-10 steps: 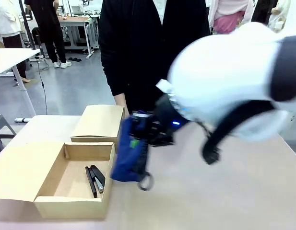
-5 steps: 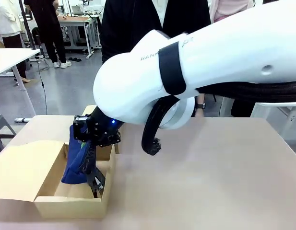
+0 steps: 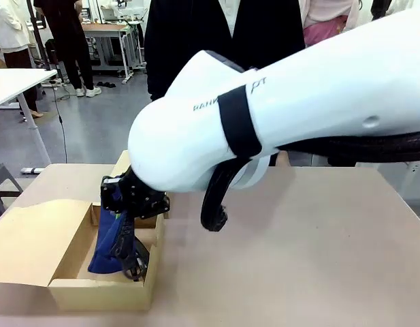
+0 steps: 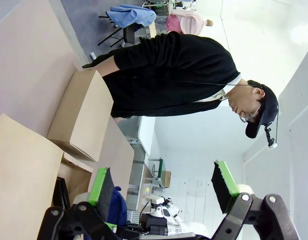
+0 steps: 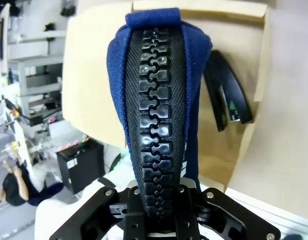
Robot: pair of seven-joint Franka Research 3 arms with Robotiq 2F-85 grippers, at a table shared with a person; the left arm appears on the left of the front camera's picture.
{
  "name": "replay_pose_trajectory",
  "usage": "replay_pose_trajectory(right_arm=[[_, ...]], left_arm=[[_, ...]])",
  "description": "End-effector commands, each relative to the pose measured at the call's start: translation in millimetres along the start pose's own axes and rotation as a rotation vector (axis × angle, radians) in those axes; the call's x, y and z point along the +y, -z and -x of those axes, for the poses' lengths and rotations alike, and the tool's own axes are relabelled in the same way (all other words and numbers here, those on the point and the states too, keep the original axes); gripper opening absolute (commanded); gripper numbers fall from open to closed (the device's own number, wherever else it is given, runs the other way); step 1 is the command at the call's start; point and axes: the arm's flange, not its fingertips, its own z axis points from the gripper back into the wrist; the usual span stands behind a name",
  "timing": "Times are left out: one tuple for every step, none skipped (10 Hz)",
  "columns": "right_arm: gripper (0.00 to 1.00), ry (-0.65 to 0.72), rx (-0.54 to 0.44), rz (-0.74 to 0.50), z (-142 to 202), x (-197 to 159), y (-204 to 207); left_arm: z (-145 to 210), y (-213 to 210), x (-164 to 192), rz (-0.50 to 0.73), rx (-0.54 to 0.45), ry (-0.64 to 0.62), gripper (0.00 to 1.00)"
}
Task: Place items inside the box.
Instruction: Pick up a Pencil pouch or Stapler and place it inside the Mailer Box closest to the robot.
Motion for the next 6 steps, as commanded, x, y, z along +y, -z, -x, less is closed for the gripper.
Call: replay_pose_trajectory(right_arm=[[0.07, 0.104, -0.011, 0.016, -18.1, 44.2, 9.1], [0.07, 0.126, -0.001, 0.016, -23.5, 48.8, 16.1], [0.07, 0.144, 0.008, 0.026, -28.1, 51.0, 25.6], [0.07, 0.145, 0.010, 0.056, -32.2, 54.0, 35.7], [0.07, 0.138, 0.008, 0.089, -38.1, 57.4, 45.8], [0.07, 0.144, 0.026, 0.116, -45.3, 58.2, 55.3]], left_arm=[[2.3, 0.0, 1.4, 0.021, -0.001, 0.015, 1.00], [2.3, 0.0, 1.4, 0.021, -0.001, 0.015, 1.00], [2.3, 0.0, 1.4, 0.021, -0.001, 0.015, 1.00], [2.3, 0.0, 1.4, 0.021, -0.001, 0.015, 1.00], [2.3, 0.0, 1.4, 0.021, -0.001, 0.015, 1.00], [2.3, 0.0, 1.4, 0.021, -0.001, 0.015, 1.00]])
